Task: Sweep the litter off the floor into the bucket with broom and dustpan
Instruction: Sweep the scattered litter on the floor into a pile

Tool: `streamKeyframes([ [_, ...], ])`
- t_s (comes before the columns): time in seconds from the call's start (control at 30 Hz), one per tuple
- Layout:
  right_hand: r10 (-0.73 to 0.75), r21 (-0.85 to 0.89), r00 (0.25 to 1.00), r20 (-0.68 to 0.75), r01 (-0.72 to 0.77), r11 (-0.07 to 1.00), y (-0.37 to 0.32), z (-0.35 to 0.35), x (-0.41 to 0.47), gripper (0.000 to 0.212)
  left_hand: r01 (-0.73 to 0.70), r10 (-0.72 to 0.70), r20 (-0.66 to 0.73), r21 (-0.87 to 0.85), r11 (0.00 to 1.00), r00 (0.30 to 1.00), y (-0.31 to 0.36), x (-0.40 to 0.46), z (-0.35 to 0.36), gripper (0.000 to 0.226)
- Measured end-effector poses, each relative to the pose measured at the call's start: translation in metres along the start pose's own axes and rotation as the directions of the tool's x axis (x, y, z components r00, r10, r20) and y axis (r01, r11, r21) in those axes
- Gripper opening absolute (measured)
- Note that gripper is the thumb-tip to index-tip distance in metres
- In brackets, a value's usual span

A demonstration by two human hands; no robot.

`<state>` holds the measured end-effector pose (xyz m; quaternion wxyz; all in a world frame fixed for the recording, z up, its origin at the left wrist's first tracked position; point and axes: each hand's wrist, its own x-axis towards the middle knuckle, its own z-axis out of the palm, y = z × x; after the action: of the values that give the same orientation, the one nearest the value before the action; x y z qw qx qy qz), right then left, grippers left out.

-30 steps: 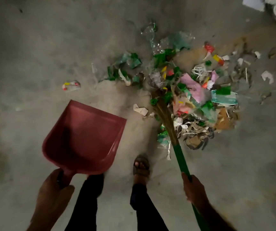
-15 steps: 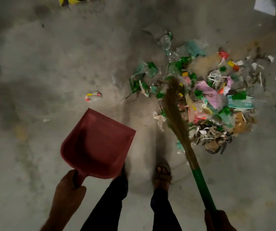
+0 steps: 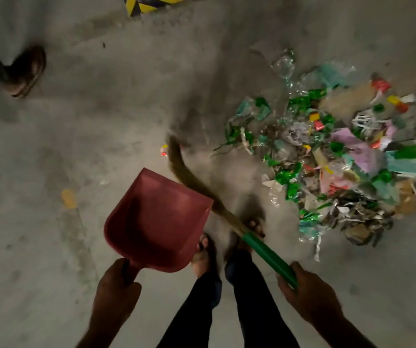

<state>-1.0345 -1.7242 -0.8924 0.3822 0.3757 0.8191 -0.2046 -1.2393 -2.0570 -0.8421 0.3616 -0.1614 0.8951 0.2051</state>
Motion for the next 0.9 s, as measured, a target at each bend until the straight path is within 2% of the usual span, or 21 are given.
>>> streamKeyframes([
  [0.07,-0.111,-0.116,0.994,-0.001,0.11,0.987,-0.035,0.008,0.025,0.054,0.041,-0.042,-0.009,-0.016,0.999,0.999,-0.007,-0.002,-0.003,0.033],
  [0.17,-0.172,-0.046,0.984,0.05,0.174,0.984,-0.105,0.017,0.063,0.054,0.122,-0.122,-0.018,0.003,0.993,0.992,-0.02,0.003,-0.004,0.035],
  [0.27,-0.081,0.05,0.993,0.084,0.077,0.996,-0.15,0.034,0.098,0.053,0.189,-0.19,-0.043,-0.017,0.982,0.981,-0.019,0.011,-0.002,0.038],
  [0.37,0.014,0.173,0.992,0.127,-0.036,0.984,-0.157,0.039,0.119,0.058,0.17,-0.169,-0.045,0.013,0.985,0.985,-0.012,0.022,0.006,0.038],
  [0.47,0.086,0.317,0.985,0.148,-0.129,0.939,-0.13,0.039,0.129,0.058,0.159,-0.159,-0.018,0.019,0.987,0.987,0.005,0.026,0.019,0.032],
  [0.57,0.211,0.372,0.967,0.14,-0.249,0.894,-0.086,0.036,0.135,0.058,0.132,-0.132,-0.011,0.015,0.991,0.991,0.026,0.027,0.034,0.031],
  [0.67,0.344,0.479,0.925,0.164,-0.379,0.791,-0.037,0.029,0.136,0.059,0.095,-0.095,0.006,0.047,0.994,0.995,0.057,0.027,0.047,0.031],
  [0.8,0.453,0.646,0.859,0.24,-0.49,0.586,0.035,0.023,0.136,0.062,0.006,-0.012,0.05,0.122,0.993,0.999,0.107,0.03,0.063,0.033],
  [0.9,0.468,0.792,0.838,0.279,-0.476,0.381,0.072,0.01,0.12,0.049,-0.091,0.08,0.067,0.178,0.98,0.995,0.141,0.033,0.067,0.036],
])
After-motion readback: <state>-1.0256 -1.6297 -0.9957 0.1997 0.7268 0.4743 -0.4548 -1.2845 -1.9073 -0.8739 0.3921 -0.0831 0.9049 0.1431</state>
